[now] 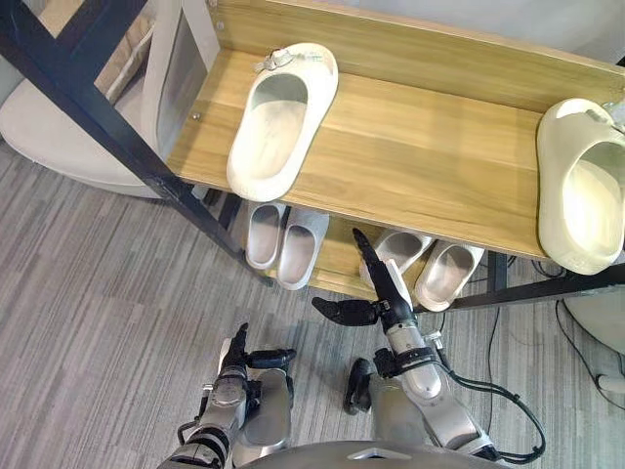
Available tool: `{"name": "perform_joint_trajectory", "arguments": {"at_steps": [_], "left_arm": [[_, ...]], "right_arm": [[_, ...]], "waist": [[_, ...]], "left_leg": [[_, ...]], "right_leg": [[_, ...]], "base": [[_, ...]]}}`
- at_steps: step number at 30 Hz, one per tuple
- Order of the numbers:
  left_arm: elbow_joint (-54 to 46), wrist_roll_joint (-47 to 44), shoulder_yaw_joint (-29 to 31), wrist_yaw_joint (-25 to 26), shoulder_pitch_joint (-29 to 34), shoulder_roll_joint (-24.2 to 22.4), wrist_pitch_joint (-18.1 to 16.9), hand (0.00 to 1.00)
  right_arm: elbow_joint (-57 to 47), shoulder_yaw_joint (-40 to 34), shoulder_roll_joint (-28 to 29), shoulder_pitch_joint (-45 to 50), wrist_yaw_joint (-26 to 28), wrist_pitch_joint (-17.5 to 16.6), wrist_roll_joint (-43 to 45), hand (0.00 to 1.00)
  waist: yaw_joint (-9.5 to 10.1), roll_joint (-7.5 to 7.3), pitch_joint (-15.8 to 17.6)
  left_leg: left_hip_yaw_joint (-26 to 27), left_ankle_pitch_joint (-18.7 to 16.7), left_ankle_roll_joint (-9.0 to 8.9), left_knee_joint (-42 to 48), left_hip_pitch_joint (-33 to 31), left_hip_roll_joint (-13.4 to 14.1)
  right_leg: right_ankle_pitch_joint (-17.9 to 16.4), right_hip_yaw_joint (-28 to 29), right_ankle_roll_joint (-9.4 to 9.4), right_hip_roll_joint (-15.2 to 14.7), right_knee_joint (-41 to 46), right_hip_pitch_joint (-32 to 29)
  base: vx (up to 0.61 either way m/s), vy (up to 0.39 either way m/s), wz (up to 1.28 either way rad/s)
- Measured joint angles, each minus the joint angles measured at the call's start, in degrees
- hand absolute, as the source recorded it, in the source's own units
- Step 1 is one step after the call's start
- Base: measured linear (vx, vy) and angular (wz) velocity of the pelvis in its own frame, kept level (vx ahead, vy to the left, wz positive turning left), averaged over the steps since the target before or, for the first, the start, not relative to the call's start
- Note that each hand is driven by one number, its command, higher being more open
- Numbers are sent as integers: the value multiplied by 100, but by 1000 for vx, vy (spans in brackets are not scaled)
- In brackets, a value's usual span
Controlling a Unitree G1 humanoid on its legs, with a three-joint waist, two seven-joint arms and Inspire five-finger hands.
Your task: Organize the slippers on the shoe rack
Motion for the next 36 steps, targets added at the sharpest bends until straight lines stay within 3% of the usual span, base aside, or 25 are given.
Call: {"name": "perform_joint_trajectory", "arguments": {"at_steps": [2,3,7,16,23,27,31,36], "left_arm": [[8,38,0,-28,187,-46,44,100],[1,46,-2,-66,327,-128,43,100],[4,142,0,-87,497,-190,62,100],[6,370,-20,-226,657,-179,86,100],[-235,359,-704,-271,679,-38,75,100],[-1182,243,-1592,-370,926,69,64,100],[-2831,131,-2779,-756,1221,276,22,100],[-4686,-338,-4128,-1638,1254,742,-327,100]], "right_arm": [[434,-129,80,125,74,45,-42,100],[674,-304,72,367,116,66,-43,100],[1369,-701,84,645,194,185,-39,100],[2533,-1196,76,814,312,357,144,100],[3222,-1421,171,518,357,337,468,100],[3467,-1481,161,402,357,332,654,100],[3639,-1536,144,314,359,332,660,100],[3652,-1507,40,313,471,274,658,100]], "waist": [[-6,68,-231],[-21,184,-434],[-78,322,-621],[-105,308,-841],[-124,277,-941],[-127,302,-961],[-130,361,-996],[-162,502,-1089]], "left_leg": [[73,255,-11,-615,388,15],[115,421,-19,-1011,614,14],[175,496,0,-1262,930,12],[112,655,35,-1501,1259,-9],[55,779,76,-1683,1382,-46],[4,802,98,-1754,1436,-99],[-90,839,140,-1843,1433,-157],[-121,842,147,-1887,1461,-187]], "right_leg": [[249,14,24,108,-555,328],[460,15,57,172,-999,563],[763,32,100,266,-1610,1003],[1165,-12,83,364,-2321,1540],[1346,-43,76,404,-2619,1730],[1360,-96,84,400,-2677,1806],[1329,-190,115,354,-2673,1816],[1296,-225,129,329,-2671,1846]], "base": [[68,-10,-16],[46,27,-11],[10,34,-10],[-54,15,1],[-25,1,3],[15,12,6],[44,22,12],[57,17,5]]}}
